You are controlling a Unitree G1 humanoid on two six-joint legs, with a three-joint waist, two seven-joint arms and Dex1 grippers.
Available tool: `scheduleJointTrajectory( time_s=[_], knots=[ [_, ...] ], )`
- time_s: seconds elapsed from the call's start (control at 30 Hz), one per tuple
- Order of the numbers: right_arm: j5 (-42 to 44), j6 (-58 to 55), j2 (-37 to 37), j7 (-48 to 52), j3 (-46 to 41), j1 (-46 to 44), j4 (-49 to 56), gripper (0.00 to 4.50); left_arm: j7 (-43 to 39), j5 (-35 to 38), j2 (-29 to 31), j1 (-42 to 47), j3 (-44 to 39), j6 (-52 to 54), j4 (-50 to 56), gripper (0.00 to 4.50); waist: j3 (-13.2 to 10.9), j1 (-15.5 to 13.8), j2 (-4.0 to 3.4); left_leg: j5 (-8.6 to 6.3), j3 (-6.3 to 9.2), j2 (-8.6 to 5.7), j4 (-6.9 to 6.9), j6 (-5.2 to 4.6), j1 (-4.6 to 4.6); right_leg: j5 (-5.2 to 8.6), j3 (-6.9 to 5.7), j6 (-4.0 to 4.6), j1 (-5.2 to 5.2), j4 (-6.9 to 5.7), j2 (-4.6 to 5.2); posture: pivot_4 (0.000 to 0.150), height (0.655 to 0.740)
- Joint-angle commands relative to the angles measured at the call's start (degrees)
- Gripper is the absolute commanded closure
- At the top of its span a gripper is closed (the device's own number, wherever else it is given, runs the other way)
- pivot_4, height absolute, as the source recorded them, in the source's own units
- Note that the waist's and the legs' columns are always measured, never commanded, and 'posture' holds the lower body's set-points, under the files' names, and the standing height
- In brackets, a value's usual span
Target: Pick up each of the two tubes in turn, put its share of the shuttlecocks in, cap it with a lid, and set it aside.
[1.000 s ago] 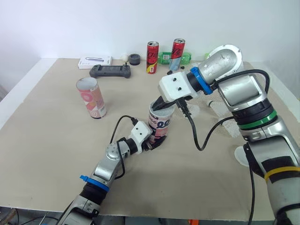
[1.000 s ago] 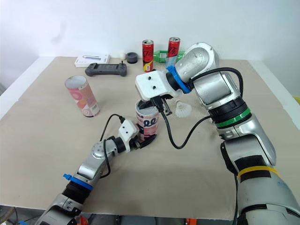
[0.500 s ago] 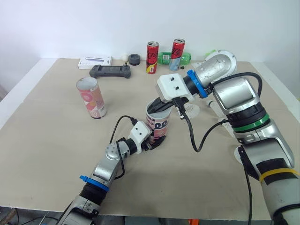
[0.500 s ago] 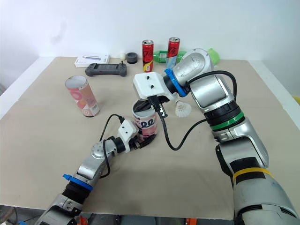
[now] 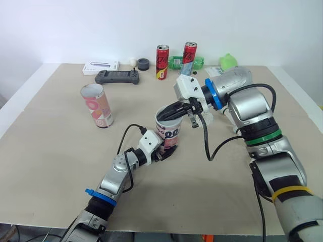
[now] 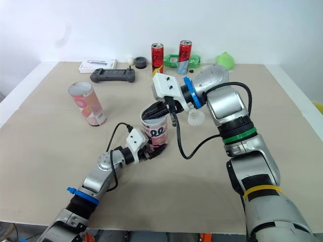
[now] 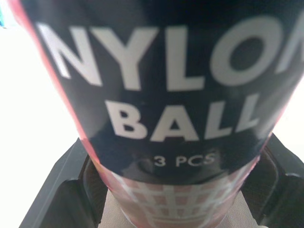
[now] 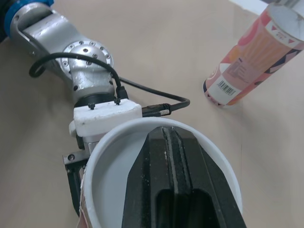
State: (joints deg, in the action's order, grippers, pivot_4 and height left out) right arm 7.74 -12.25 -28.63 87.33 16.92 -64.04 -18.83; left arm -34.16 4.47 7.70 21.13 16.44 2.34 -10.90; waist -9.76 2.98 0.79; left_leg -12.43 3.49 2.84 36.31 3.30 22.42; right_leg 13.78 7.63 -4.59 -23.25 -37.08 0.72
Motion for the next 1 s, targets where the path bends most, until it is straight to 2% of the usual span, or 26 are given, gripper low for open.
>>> scheduleJointTrajectory(
  time_s=[0.03, 0.3, 0.63, 1.0],
  knots=[
    [0.72, 0.4, 1.64, -1.0, -0.36, 0.7, -1.79, 4.46, -0.11, -2.9, 0.75, -1.04, 2.09, 2.37, -3.21, 1.32, 0.01, 0.04, 0.01, 0.01, 0.0, 0.0, 0.0, -0.01, -0.01, -0.01, 0.0, -0.01, 0.01, 0.0, 0.0, 0.15, 0.74],
    [-1.41, 2.12, 2.23, -0.62, 1.1, 2.69, -4.35, 4.46, -0.04, -2.87, 0.75, -1.04, 1.94, 2.54, -3.11, 1.32, 0.17, 0.66, 0.12, 0.01, 0.0, 0.0, 0.0, -0.01, -0.11, -0.01, 0.0, -0.02, 0.1, 0.0, 0.0, 0.15, 0.74],
    [-4.83, 0.06, 1.68, 0.0, 5.0, 3.77, -0.86, 4.46, 0.0, -2.88, 0.38, -1.04, 1.97, 2.55, -3.2, 1.32, 0.37, 1.0, 0.16, 0.01, 0.01, 0.0, 0.01, -0.01, -0.13, -0.01, 0.01, -0.02, 0.14, 0.0, 0.0, 0.15, 0.74],
    [-5.77, -0.41, 2.52, -0.08, 6.14, 4.44, -5.3, 4.46, 0.5, -2.83, -0.18, -0.94, 1.81, 2.37, -3.66, 1.32, 1.18, 1.16, 0.4, 0.0, 0.0, 0.0, 0.01, 0.0, -0.26, 0.02, 0.01, 0.02, 0.2, 0.01, 0.0, 0.15, 0.74]
  ],
)
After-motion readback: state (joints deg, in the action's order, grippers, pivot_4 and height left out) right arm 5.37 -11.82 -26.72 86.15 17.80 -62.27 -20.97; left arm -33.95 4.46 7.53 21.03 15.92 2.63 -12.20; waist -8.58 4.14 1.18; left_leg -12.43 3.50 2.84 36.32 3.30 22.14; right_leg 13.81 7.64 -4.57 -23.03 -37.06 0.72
